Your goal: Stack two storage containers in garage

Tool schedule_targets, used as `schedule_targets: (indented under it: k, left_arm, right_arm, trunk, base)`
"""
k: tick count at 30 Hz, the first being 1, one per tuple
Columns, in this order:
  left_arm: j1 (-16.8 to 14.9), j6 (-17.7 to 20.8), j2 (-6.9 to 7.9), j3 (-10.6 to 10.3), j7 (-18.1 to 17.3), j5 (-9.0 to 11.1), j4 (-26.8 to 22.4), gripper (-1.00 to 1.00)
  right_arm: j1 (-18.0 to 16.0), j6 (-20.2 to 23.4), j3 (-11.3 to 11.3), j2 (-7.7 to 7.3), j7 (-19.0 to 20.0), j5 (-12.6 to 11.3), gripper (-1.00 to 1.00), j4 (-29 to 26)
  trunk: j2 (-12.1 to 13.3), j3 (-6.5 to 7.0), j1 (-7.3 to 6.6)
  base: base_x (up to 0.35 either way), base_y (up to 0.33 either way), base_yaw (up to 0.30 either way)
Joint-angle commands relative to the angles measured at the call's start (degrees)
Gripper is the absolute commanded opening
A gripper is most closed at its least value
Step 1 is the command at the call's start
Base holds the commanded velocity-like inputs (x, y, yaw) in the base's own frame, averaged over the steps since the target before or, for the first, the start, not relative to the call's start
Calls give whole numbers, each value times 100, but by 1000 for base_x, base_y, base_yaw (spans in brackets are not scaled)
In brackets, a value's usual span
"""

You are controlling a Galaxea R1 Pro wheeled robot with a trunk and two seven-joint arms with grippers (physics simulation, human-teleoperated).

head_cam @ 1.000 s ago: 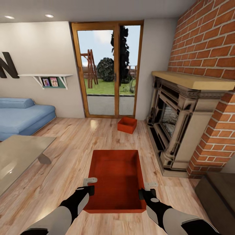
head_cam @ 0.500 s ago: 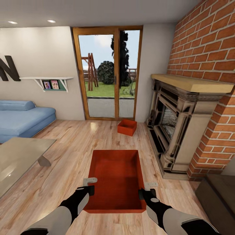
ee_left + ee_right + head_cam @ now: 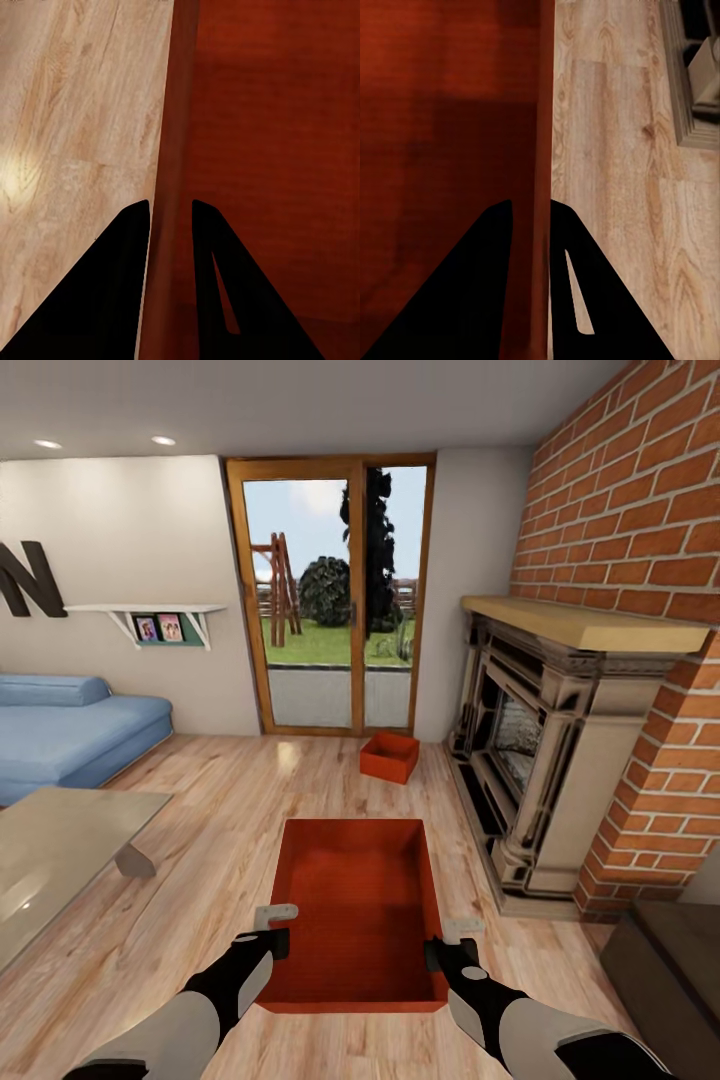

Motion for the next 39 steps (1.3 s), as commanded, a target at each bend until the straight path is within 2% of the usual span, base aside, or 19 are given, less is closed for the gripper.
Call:
schedule_targets:
  k: [1, 25, 39]
  left_arm:
    - [-6, -318, 2, 180, 104, -139, -36, -100]
    - [-8, -318, 2, 180, 104, -138, -41, -100]
    - [-6, -318, -5, 180, 104, -139, -41, -100]
  right_arm:
    - [-1, -20, -97, 4, -20, -18, -100, 20]
    - [-1, -14, -97, 6, -21, -24, -100, 19]
    - [-1, -19, -97, 6, -21, -24, -100, 20]
  trunk:
    - [-6, 1, 1]
    - [-6, 38, 1]
    - [-6, 152, 1]
  base:
    - [0, 0, 0]
    - [0, 0, 1]
    - [0, 0, 66]
